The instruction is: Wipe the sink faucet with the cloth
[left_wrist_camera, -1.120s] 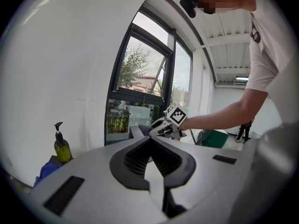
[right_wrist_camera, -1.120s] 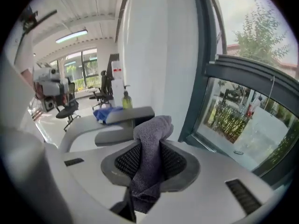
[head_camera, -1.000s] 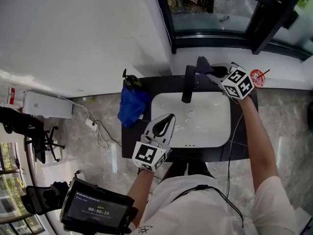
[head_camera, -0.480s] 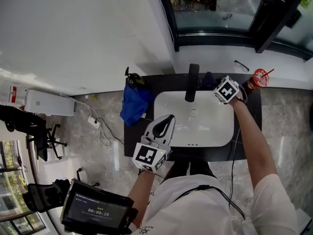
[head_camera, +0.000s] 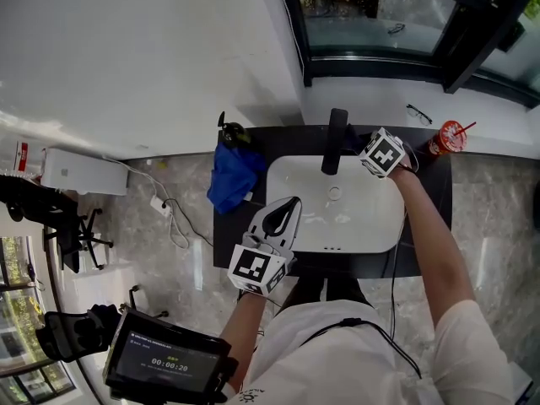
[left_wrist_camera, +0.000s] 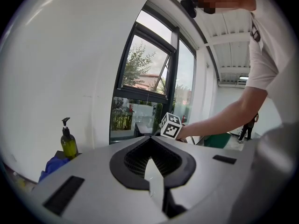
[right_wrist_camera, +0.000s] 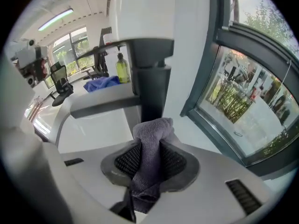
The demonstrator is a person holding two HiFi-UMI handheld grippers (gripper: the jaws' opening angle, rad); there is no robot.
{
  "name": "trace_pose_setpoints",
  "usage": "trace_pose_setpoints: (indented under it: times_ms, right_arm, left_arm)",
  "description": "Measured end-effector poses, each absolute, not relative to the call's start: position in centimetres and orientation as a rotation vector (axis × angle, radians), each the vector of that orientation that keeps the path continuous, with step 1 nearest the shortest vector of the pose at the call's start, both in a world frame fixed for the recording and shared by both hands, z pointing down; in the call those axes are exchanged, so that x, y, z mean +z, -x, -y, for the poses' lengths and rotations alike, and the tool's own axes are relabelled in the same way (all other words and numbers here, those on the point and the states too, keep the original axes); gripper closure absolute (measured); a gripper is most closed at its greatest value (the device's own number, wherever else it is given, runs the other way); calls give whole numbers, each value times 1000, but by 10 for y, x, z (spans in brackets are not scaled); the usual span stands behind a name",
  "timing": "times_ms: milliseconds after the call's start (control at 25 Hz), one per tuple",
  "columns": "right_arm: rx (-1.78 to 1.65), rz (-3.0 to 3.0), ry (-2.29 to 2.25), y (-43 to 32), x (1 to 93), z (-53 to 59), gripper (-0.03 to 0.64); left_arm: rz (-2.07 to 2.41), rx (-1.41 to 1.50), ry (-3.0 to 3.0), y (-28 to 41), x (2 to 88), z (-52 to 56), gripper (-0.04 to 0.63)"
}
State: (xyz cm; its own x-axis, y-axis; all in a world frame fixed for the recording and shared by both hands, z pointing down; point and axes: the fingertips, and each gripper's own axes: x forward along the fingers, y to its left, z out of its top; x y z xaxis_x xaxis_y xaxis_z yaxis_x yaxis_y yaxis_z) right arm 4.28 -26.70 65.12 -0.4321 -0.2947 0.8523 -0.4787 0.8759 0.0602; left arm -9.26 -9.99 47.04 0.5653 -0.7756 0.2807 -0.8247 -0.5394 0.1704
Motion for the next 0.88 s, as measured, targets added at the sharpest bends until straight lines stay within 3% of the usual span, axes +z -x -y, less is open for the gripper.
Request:
trace_pose_setpoints:
  times_ms: [360,560,880]
  right_arm:
    - [26,2324,-551,-42,551,271,514]
    - [220,2554,-700,-57,508,277,514]
    - [280,2106,-836,-94,617,287,514]
  left_arm:
    - [1289,219,-2546,85,464,105,595]
    - [1269,221,-2563,79,460,102,595]
    - [1284,240,-2550,87,465,100,595]
